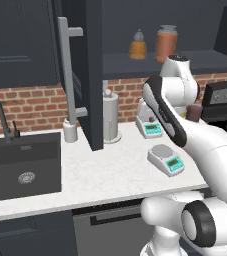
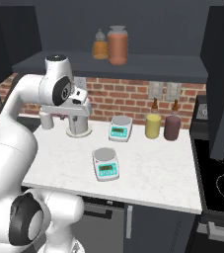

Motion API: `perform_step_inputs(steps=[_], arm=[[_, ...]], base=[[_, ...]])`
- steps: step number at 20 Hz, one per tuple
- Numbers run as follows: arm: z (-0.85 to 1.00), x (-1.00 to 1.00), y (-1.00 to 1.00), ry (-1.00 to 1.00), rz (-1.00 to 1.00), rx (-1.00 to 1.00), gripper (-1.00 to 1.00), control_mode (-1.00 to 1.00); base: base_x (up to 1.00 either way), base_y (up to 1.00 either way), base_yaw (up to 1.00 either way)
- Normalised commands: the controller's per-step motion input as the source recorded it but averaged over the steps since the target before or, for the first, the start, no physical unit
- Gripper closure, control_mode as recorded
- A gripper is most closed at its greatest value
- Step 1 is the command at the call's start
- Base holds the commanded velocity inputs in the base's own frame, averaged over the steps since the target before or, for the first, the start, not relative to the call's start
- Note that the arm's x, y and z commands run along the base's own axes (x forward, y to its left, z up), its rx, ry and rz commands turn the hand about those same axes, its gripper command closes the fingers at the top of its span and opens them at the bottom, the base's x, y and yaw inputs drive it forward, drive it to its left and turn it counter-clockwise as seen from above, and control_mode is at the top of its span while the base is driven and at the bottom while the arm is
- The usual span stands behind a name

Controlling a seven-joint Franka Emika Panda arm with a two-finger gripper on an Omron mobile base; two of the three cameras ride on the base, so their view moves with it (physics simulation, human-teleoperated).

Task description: Pick the honey bottle and place it on the digital scale for weighing, and close the cabinet.

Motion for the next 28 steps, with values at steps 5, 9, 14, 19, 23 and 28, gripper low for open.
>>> perform_step_inputs(steps=[5,9,14,19,23,28], arm=[[0.0,-0.67,-0.03,-0.23,-0.05,-0.01,-1.0,-1.0],[0.05,-1.0,-0.02,-0.52,-0.1,-0.03,-1.0,-1.0],[0.48,-0.98,-0.25,-0.56,-0.09,0.0,-1.0,-1.0],[0.99,-0.67,-0.27,-0.31,-0.02,0.01,-1.0,-1.0],[1.0,-0.58,-0.27,-0.27,0.0,0.0,-1.0,-1.0],[0.97,-0.3,-0.1,-0.23,0.0,0.0,-1.0,-1.0]], base=[[0.0,0.0,0.0],[0.0,0.0,0.0],[0.0,0.0,0.0],[0.0,0.0,0.0],[0.0,0.0,0.0],[0.0,0.0,0.0]])
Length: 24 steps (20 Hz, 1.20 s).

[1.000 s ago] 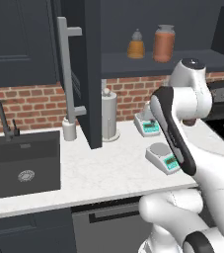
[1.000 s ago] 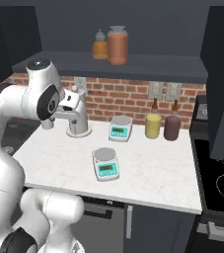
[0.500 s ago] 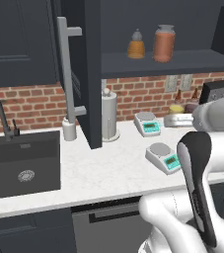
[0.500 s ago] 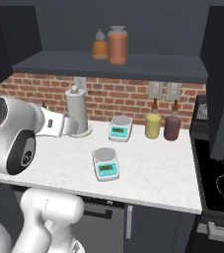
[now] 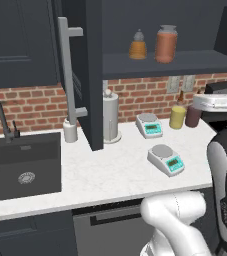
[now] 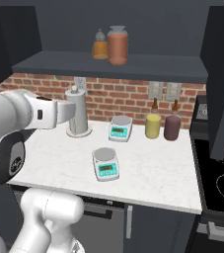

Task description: Pick the honey bottle and place it on the digital scale for weighing, and close the cabinet.

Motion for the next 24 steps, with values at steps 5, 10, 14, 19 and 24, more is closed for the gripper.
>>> perform_step_inputs(steps=[5,10,14,19,24], arm=[[0.76,0.0,-0.03,-0.34,0.0,0.0,-1.0,-1.0],[0.82,0.0,-0.13,-0.17,-0.05,0.0,-1.0,-1.0],[0.52,0.13,-0.14,0.11,-0.02,0.04,-1.0,-1.0],[0.2,0.35,-0.14,0.26,0.01,0.01,-1.0,-1.0],[-0.07,0.3,-0.12,0.01,0.03,0.0,-1.0,-1.0]], base=[[0.0,0.0,0.0],[0.0,0.0,0.0],[0.0,0.0,0.0],[0.0,0.0,0.0],[0.0,0.0,0.0]])
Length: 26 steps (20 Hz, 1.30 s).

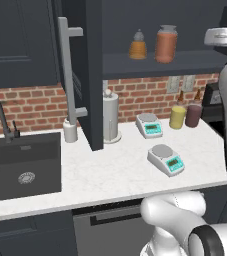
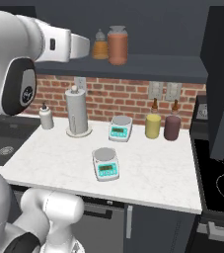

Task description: Pick the honey bottle and place it on the digital scale for weighing, and close the cabinet.

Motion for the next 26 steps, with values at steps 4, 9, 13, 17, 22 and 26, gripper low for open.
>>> perform_step_inputs(steps=[4,9,13,17,22,26], arm=[[-0.3,0.27,-0.03,-0.14,0.04,0.0,-1.0,-1.0],[-0.3,0.36,0.0,-0.21,0.04,0.0,-1.0,-1.0],[-0.03,0.54,0.0,0.01,0.01,0.0,-1.0,-1.0],[0.0,0.49,0.0,0.13,0.0,0.0,-1.0,-1.0],[0.0,0.48,0.0,0.07,0.0,0.0,-1.0,-1.0],[0.0,0.2,-0.01,0.0,0.0,0.0,-1.0,-1.0]], base=[[0.0,0.0,0.0],[0.0,0.0,0.0],[0.0,0.0,0.0],[0.0,0.0,0.0],[0.0,0.0,0.0],[0.0,0.0,0.0]])
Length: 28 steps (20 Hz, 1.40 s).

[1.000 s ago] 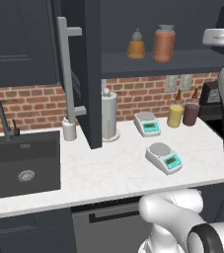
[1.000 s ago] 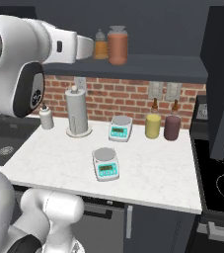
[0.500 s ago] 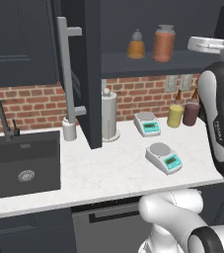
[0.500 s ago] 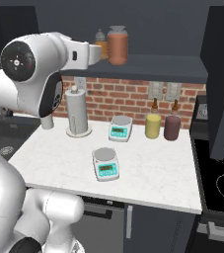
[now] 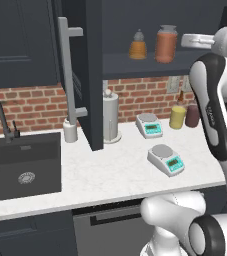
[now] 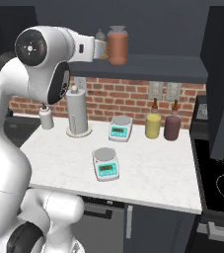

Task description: Pick the honey bottle and place it on the digital scale for weighing, and close the cabinet.

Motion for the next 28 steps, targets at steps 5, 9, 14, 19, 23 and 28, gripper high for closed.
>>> perform_step_inputs(steps=[5,9,14,19,23,28], arm=[[0.0,0.27,-0.02,0.0,0.0,0.0,-1.0,-1.0],[-0.03,0.43,-0.05,0.0,0.0,0.0,-1.0,-1.0],[0.0,0.33,-0.1,0.0,0.0,0.0,-1.0,-1.0],[-0.06,0.19,-0.06,0.0,0.0,0.0,-1.0,-1.0],[-0.12,0.18,0.0,0.0,0.0,0.0,-1.0,-1.0],[-0.06,0.13,0.0,0.0,0.0,0.0,-1.0,-1.0]], base=[[0.0,0.0,0.0],[0.0,0.0,0.0],[0.0,0.0,0.0],[0.0,0.0,0.0],[0.0,0.0,0.0],[0.0,0.0,0.0]])
